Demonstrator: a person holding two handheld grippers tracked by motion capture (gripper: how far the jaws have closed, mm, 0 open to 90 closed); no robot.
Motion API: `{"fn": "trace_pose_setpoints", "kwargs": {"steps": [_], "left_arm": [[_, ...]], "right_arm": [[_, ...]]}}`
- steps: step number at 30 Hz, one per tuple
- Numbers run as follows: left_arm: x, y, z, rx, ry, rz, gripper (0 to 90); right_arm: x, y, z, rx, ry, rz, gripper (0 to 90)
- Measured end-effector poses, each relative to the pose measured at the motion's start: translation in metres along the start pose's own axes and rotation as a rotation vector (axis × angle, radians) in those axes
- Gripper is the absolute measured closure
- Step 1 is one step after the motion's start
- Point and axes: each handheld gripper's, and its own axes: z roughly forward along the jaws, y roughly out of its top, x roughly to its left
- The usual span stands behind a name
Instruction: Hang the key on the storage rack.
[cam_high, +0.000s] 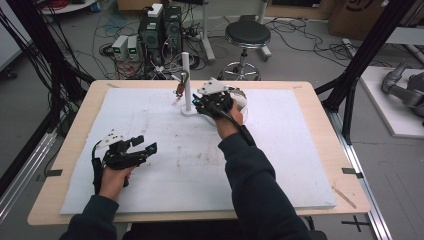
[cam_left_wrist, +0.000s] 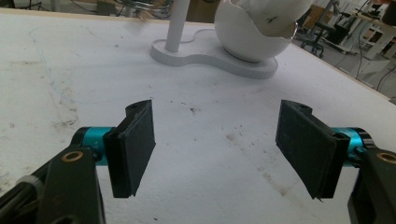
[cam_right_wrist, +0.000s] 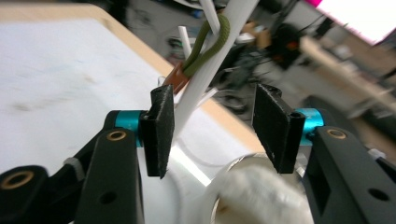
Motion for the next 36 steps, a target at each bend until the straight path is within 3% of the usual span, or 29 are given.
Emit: {"fn": "trace_pose_setpoints", "kwargs": {"steps": [2,4,5,7,11,20,25,30,36], "left_arm": [[-0.001,0.0,0.0,0.002,-0.001,0.002,28.2],[-0.001,0.0,0.0,-0.002,0.003,0.01,28.2],[-0.001,0.0,0.0,-0.005,-0.001,0.009,28.2],[-0.002,0.0,0.0,-0.008,-0.008,0.012,28.2],[-0.003,0.0,0.001,-0.012,-0.017,0.014,28.0],[-0.002,0.001,0.002,-0.027,0.001,0.011,22.7],[-0.002,0.002,0.005,-0.033,-0.005,0.014,22.6],[-0.003,0.003,0.007,-0.037,0.001,0.024,22.6],[-0.004,0.004,0.005,-0.044,0.002,0.041,22.6]], "right_arm": [[-0.011,-0.01,-0.009,-0.007,0.093,0.072,47.8],[-0.017,-0.018,-0.014,0.007,0.152,0.115,44.3],[-0.022,-0.025,-0.017,0.039,0.187,0.143,40.8],[-0.029,-0.038,-0.023,0.039,0.241,0.181,40.2],[-0.039,-0.065,-0.035,0.056,0.29,0.24,31.1],[-0.059,-0.117,-0.073,0.033,0.26,0.342,21.8],[-0.067,-0.146,-0.097,0.054,0.223,0.358,21.8],[-0.074,-0.173,-0.122,0.085,0.167,0.345,21.8],[-0.076,-0.195,-0.144,0.066,0.103,0.371,21.8]]}}
